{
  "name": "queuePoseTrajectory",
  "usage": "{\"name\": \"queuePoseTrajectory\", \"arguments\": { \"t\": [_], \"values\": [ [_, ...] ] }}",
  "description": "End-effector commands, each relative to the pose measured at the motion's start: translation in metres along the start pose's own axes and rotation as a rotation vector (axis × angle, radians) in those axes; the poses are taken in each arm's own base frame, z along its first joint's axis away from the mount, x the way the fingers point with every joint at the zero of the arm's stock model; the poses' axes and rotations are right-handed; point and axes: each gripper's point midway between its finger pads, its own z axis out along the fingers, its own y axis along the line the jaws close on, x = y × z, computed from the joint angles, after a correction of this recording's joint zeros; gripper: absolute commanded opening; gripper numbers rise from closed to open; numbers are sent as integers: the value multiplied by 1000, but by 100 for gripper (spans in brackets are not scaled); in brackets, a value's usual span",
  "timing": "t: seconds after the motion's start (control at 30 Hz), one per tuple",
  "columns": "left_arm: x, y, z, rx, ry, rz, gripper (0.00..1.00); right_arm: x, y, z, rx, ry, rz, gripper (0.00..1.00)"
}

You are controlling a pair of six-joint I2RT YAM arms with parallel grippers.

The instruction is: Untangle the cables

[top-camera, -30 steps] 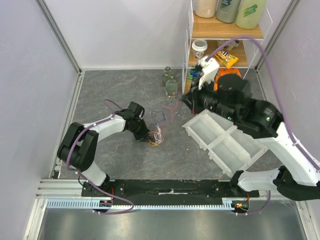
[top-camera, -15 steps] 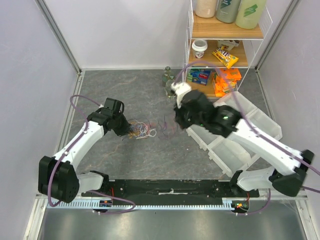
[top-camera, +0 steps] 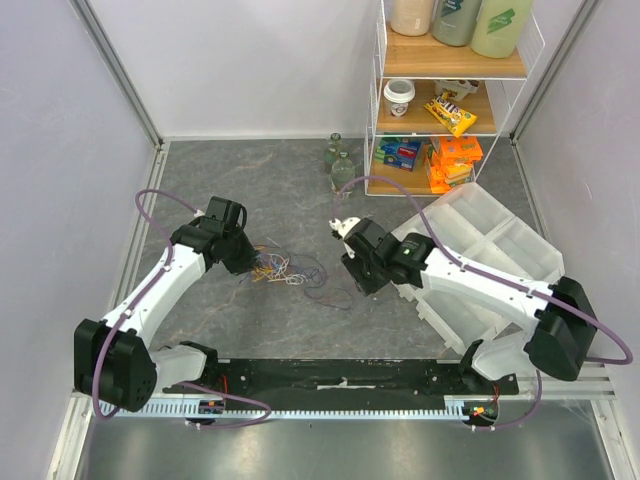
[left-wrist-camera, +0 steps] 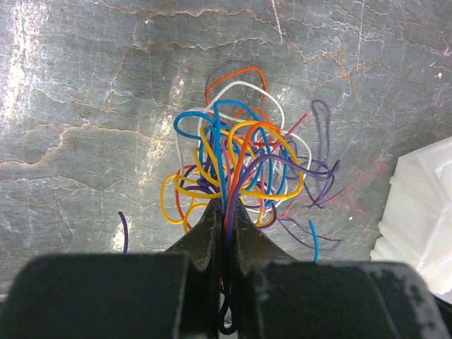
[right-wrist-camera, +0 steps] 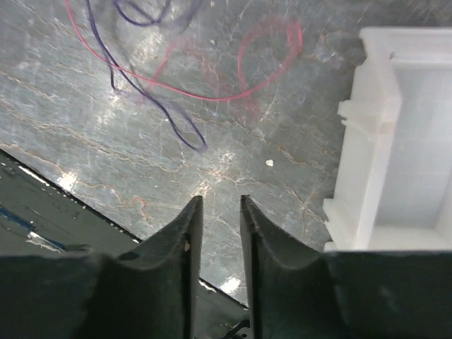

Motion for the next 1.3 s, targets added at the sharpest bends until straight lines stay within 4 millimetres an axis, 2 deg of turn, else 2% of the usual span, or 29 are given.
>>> {"name": "queuePoseTrajectory", "arguments": {
  "t": [0.0, 0.07, 0.13, 0.27, 0.33, 0.5, 0.57, 0.67, 0.8, 0.87, 0.97, 1.07, 1.13, 1.17, 1.27],
  "values": [
    [-11, -7, -9, 31, -48, 39, 2, 20, 2, 26, -21, 49, -8, 41],
    [-8, -7, -8, 36, -38, 39, 2, 29, 4, 32, -36, 45, 9, 46],
    [-6, -6, -6, 45, -28, 31, 2, 29, 9, 33, -69, 32, 19, 48],
    [1, -5, -3, 51, -9, 27, 2, -1, 27, 26, -163, -61, -15, 54],
    [3, -3, -1, 50, 1, 27, 2, -18, 32, 31, -181, -112, -48, 58],
    [12, -4, 2, 72, 32, 14, 2, -45, 25, 66, -151, -155, -65, 60],
    [16, -4, 3, 85, 42, 8, 2, -54, 16, 81, -90, -145, -64, 60],
    [19, -2, 2, 90, 49, 4, 2, -56, 5, 103, -62, -118, -58, 59],
    [24, 0, 0, 95, 63, 8, 2, -50, 2, 125, -66, -81, -72, 57],
    [26, 0, -1, 93, 75, 13, 2, -44, 0, 133, -57, -55, -67, 54],
    [25, 2, -2, 86, 73, 19, 2, -44, 1, 133, -62, -60, -60, 47],
    [26, 4, -3, 80, 70, 23, 2, -49, 2, 128, -64, -72, -38, 24],
    [26, 6, -3, 74, 63, 23, 2, -51, 3, 117, -67, -77, -25, 10],
    [25, 6, -2, 72, 59, 22, 2, -53, 3, 105, -70, -92, -16, 2],
    [20, 7, 4, 58, 49, 19, 2, -60, 1, 71, -68, -131, -5, 0]
  ]
}}
